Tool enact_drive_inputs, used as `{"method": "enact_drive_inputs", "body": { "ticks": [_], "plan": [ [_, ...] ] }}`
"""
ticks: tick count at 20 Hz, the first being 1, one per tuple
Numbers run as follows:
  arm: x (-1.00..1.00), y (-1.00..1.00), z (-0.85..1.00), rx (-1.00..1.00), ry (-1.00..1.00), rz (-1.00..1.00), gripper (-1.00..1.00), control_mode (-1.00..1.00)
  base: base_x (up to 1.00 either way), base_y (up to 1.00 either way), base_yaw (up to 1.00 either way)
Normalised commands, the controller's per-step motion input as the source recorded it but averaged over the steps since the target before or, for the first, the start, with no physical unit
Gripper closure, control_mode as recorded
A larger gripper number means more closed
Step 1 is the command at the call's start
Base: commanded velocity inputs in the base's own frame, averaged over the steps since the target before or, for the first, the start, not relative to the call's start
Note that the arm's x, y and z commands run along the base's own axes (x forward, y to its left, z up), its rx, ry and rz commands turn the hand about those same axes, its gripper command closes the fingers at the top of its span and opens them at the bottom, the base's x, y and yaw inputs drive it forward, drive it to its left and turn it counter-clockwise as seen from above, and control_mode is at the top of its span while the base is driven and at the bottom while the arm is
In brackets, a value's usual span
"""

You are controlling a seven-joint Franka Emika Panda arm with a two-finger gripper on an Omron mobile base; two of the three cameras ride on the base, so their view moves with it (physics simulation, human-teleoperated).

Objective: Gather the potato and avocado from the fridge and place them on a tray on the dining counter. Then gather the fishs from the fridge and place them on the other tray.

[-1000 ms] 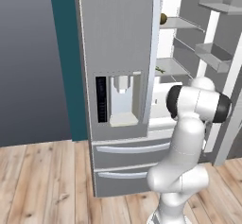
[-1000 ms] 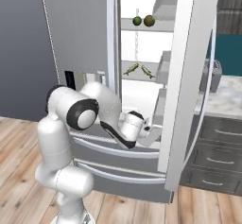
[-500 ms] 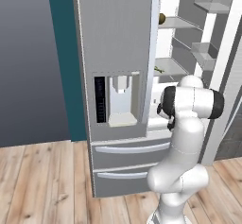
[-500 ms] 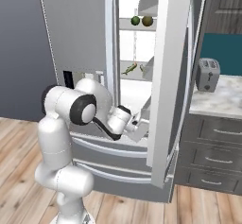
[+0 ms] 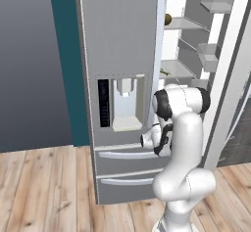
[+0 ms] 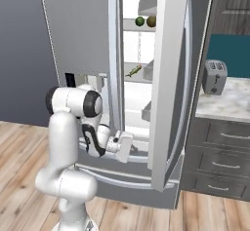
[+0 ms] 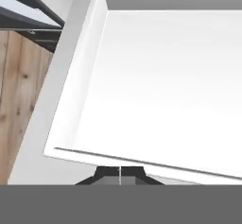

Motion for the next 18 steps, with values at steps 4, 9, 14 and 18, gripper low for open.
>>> {"method": "enact_drive_inputs", "body": {
  "ticks": [4,9,14,18],
  "plan": [
    [-0.35,0.59,0.24,0.01,-0.36,0.43,1.0,-1.0,0.0,0.0,0.0],
    [-0.42,0.12,0.85,0.1,-0.41,0.43,1.0,-1.0,0.0,0.0,0.0],
    [-0.42,0.12,1.0,0.11,-0.42,0.3,1.0,-1.0,0.0,0.0,0.0],
    [-0.36,0.31,1.0,0.04,-0.2,0.17,1.0,-1.0,0.0,0.0,0.0]
  ]
}}
